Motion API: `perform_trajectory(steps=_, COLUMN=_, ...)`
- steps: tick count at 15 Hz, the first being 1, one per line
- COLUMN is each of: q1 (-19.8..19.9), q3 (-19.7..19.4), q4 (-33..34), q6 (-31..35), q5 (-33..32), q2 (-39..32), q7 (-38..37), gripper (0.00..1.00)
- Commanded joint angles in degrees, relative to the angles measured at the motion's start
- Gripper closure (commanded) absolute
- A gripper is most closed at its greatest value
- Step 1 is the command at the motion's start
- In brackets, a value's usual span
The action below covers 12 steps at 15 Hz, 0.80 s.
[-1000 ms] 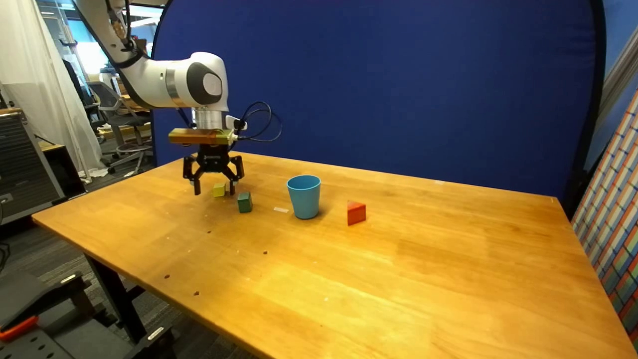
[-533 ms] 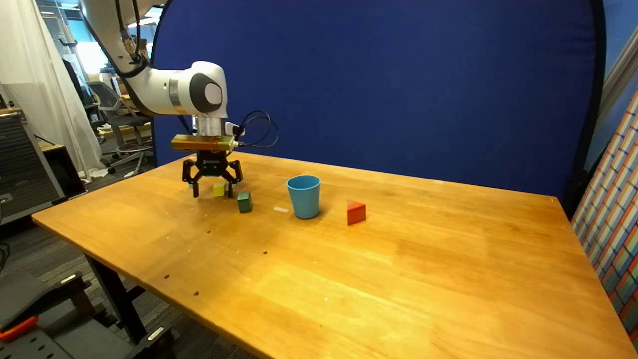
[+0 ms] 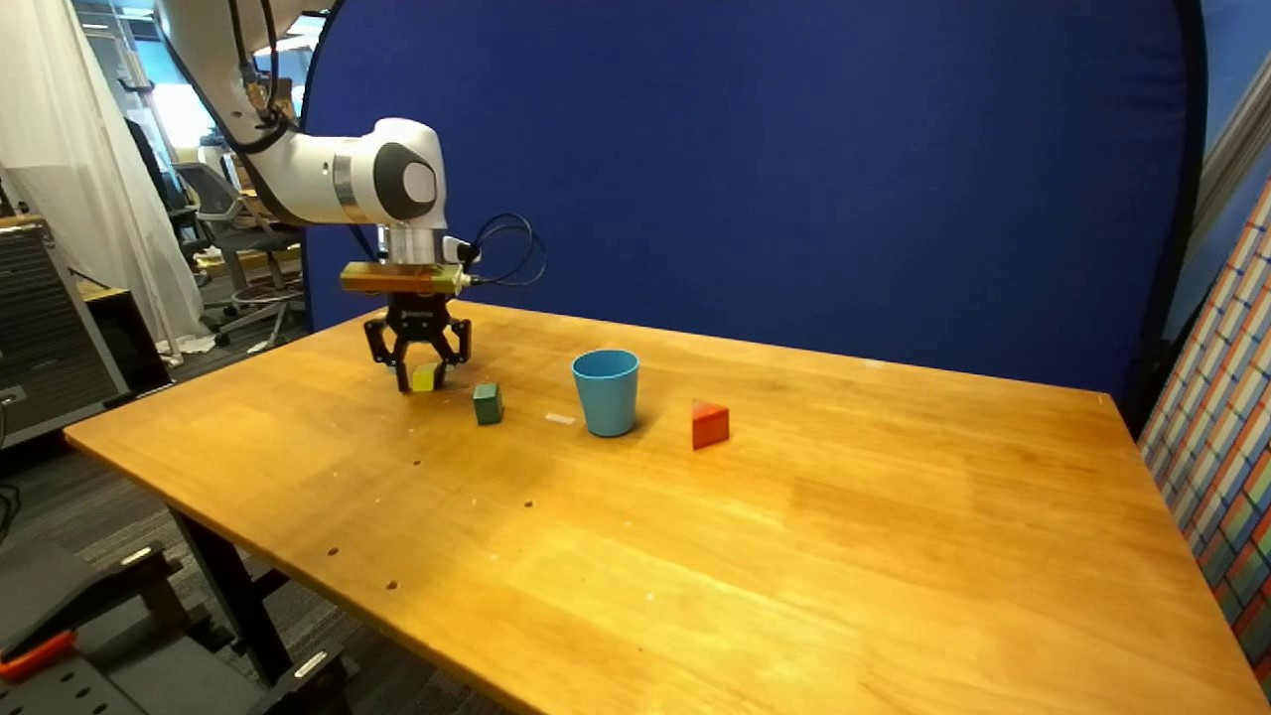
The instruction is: Place the yellow cube inside the blue cup
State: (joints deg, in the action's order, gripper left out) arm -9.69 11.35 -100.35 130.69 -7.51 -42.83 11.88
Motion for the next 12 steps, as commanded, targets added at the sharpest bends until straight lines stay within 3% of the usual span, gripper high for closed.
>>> perform_trajectory(steps=1, q1=-0.3, q3=-1.8, q4=-1.1, q6=0.2, q5=-0.2, q2=2.1, q7=-1.4, gripper=0.80)
perform_trajectory(steps=2, q1=-0.1, q3=-2.4, q4=-1.8, q6=0.3, q5=-0.4, q2=3.3, q7=-2.1, gripper=0.87)
perform_trajectory(steps=8, q1=1.6, q3=-11.8, q4=-6.7, q6=1.3, q5=-4.0, q2=12.8, q7=-10.5, gripper=0.84)
perform_trajectory(steps=12, q1=3.9, q3=-15.5, q4=-8.4, q6=0.6, q5=-5.3, q2=17.5, q7=-14.2, gripper=0.84)
